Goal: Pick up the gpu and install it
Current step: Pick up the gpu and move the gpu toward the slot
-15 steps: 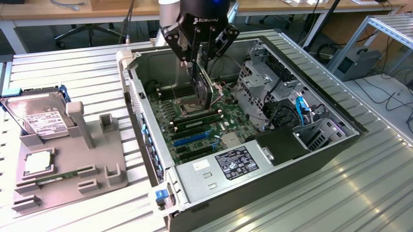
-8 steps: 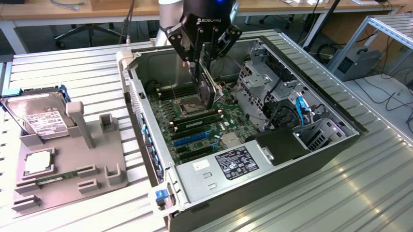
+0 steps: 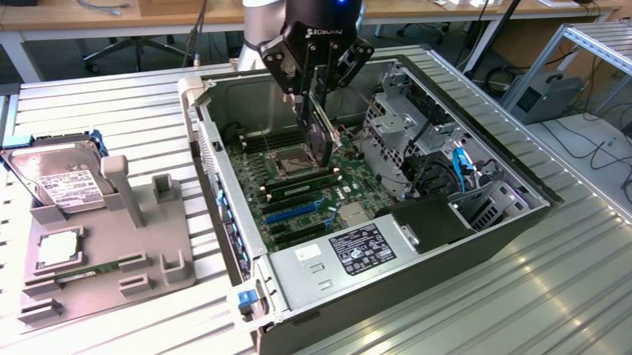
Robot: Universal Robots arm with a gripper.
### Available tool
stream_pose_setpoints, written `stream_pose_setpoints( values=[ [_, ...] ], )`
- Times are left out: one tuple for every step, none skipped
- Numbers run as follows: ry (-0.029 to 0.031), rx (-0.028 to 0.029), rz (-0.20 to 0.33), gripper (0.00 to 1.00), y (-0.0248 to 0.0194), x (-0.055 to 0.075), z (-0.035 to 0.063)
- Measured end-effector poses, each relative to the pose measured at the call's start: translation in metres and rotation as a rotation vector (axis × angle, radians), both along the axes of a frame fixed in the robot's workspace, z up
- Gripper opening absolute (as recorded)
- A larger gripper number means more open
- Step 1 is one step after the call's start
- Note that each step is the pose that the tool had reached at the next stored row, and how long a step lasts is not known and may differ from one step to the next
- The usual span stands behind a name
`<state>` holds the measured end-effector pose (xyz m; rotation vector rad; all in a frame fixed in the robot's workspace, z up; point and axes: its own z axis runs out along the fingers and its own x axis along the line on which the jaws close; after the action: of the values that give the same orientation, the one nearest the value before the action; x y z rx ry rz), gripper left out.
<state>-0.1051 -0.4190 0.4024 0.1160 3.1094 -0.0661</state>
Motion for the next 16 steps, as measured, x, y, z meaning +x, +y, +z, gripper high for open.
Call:
stream_pose_setpoints(
  values=[
    [0.0,-0.0002,0.0,0.27,0.0,0.001,-0.0001],
    [0.0,-0.0004,0.0,0.27,0.0,0.001,-0.0002],
    [0.0,-0.0006,0.0,0.27,0.0,0.003,-0.0004],
    [0.0,-0.001,0.0,0.27,0.0,0.004,-0.0006],
    [0.0,-0.0012,0.0,0.27,0.0,0.005,-0.0007],
    [0.0,-0.0014,0.0,0.27,0.0,0.006,-0.0008],
    [0.0,-0.0018,0.0,0.27,0.0,0.007,-0.001],
    [0.0,-0.002,0.0,0.27,0.0,0.008,-0.0011],
    [0.0,-0.0022,0.0,0.27,0.0,0.009,-0.0013],
    [0.0,-0.0024,0.0,0.27,0.0,0.01,-0.0014],
    [0.0,-0.0026,0.0,0.27,0.0,0.011,-0.0016],
    [0.0,-0.0028,0.0,0.27,0.0001,0.012,-0.0017],
    [0.0,-0.0031,0.0,0.27,0.0,0.013,-0.0019],
    [0.0,-0.0033,0.0,0.27,0.0001,0.014,-0.002],
    [0.0,-0.0036,0.0,0.27,0.0001,0.015,-0.0022],
    [0.0,-0.0037,0.0,0.27,0.0001,0.016,-0.0023]
  ],
)
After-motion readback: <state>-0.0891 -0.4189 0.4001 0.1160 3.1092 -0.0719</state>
